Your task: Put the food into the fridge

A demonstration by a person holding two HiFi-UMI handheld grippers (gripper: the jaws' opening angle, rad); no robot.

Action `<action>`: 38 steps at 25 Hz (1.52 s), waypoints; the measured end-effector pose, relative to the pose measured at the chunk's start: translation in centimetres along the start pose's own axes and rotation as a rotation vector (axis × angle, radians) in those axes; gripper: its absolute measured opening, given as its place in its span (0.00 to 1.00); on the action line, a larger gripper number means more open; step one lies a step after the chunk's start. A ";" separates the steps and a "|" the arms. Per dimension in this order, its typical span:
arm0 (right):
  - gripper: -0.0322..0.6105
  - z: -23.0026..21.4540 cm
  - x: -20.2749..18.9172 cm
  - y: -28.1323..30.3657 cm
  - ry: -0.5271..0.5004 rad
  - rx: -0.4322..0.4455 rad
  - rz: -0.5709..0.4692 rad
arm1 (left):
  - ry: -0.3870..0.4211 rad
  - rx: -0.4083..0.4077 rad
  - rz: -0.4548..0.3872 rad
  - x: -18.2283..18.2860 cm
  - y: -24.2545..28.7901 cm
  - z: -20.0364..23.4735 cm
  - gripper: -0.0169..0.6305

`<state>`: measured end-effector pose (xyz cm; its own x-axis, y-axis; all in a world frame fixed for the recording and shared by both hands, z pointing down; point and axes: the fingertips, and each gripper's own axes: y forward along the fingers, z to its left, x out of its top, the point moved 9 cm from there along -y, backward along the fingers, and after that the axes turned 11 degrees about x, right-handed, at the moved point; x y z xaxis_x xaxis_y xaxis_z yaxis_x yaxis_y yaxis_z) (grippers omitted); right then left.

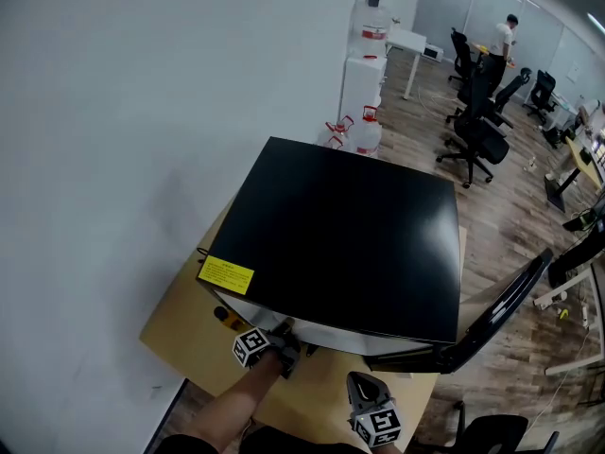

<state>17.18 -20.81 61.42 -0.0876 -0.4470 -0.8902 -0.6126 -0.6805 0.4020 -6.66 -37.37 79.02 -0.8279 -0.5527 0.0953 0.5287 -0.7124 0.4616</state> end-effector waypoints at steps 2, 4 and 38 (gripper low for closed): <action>0.14 0.2 -0.1 0.0 -0.004 0.007 0.007 | 0.017 0.032 0.001 0.0 0.2 -0.4 0.06; 0.14 0.5 -0.3 0.0 -0.004 0.014 0.012 | 0.013 0.059 -0.006 -0.1 0.3 -0.8 0.06; 0.14 0.7 2.5 -3.9 -0.039 -0.193 -0.146 | 0.578 0.348 -0.045 0.8 1.8 -5.8 0.40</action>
<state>18.83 -18.90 57.45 -0.0414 -0.3155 -0.9480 -0.4602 -0.8362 0.2984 -5.27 -41.59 74.76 -0.5633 -0.7374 -0.3727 0.3252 -0.6125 0.7205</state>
